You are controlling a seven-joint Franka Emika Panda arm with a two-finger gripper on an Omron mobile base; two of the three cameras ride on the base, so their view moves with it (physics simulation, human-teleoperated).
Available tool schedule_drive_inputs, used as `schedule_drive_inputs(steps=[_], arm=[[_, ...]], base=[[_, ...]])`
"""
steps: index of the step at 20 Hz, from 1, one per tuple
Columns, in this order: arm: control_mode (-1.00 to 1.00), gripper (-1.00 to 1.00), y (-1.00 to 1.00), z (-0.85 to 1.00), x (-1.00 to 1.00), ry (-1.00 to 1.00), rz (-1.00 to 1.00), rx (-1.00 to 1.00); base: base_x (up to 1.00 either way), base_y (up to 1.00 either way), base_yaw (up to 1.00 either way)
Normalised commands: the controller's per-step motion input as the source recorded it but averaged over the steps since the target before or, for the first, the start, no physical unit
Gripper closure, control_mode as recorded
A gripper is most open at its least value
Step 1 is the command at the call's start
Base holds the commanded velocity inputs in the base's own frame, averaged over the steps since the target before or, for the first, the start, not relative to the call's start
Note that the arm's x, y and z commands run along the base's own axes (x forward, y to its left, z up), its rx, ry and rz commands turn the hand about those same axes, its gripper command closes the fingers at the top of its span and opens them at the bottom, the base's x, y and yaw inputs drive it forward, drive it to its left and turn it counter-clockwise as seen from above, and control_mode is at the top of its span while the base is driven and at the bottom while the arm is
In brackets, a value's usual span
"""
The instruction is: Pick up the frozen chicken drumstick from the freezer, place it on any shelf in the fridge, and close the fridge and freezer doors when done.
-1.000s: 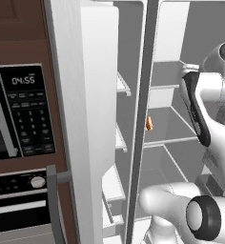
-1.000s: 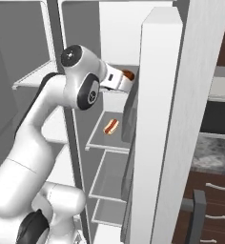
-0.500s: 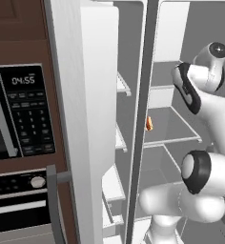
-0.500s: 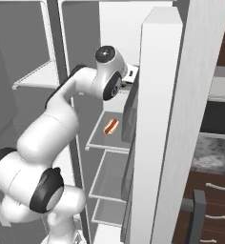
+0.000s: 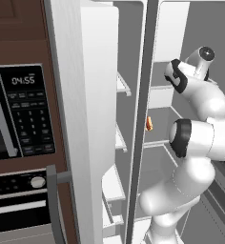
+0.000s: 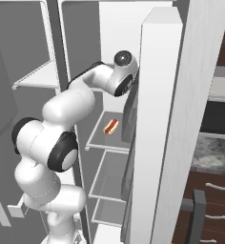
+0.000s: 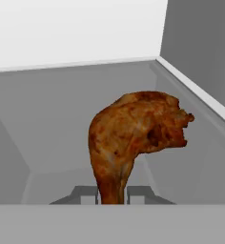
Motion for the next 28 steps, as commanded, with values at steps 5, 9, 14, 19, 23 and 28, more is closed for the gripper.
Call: schedule_drive_inputs(steps=[5,9,14,19,23,28], arm=[[-1.00,-1.00,0.00,-0.04,0.74,0.00,0.00,0.00],[-1.00,-1.00,0.16,0.00,-0.16,0.00,0.00,0.00],[-1.00,-1.00,0.51,0.15,-0.86,-0.06,0.00,-0.02],[-1.00,-1.00,0.58,0.11,-1.00,-0.01,0.00,-0.02],[-1.00,-1.00,0.59,0.17,-1.00,0.03,0.00,0.00],[-1.00,-1.00,0.53,0.16,-1.00,0.17,0.00,0.00]], base=[[0.00,0.00,0.00],[0.00,0.00,0.00],[0.00,0.00,0.00],[0.00,0.00,0.00],[0.00,0.00,0.00],[0.00,0.00,0.00]])
